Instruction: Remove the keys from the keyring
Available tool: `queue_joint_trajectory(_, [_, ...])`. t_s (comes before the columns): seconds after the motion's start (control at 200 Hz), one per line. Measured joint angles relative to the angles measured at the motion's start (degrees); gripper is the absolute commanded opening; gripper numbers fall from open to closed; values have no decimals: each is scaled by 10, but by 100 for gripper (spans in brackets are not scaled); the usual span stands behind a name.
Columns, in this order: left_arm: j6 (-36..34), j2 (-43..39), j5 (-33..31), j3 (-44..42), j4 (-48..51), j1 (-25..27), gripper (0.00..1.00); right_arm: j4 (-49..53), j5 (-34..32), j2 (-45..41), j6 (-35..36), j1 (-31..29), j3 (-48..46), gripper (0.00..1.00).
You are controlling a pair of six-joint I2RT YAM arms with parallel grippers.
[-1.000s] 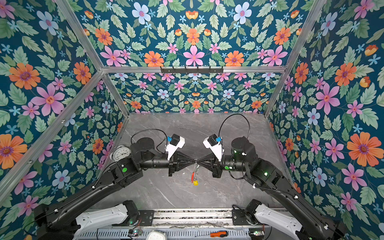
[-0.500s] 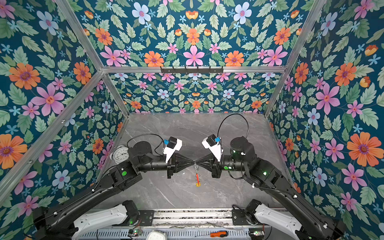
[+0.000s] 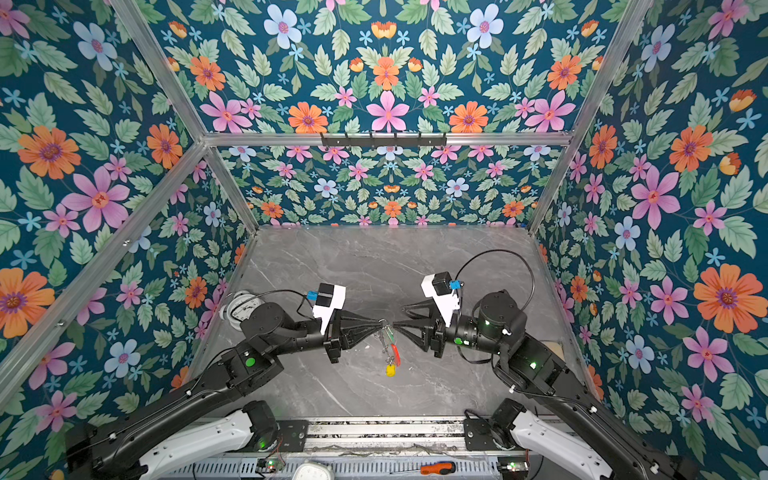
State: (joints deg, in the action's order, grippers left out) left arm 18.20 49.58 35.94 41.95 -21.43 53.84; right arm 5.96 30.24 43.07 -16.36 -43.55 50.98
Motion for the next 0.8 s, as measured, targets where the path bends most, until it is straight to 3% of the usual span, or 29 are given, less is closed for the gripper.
queue_joint_trajectory(0.205, [14,0,3,-14,-52,0,0,-55,27,7,-11,0,-24,45])
queue_joint_trajectory(0.635, [29,4,11,-28,-109,0,0,-87,76,16,-27,0,-43,9])
queue_joint_trajectory(0.8, [40,9,11,-32,-129,0,0,-91,83,17,-29,0,-47,1])
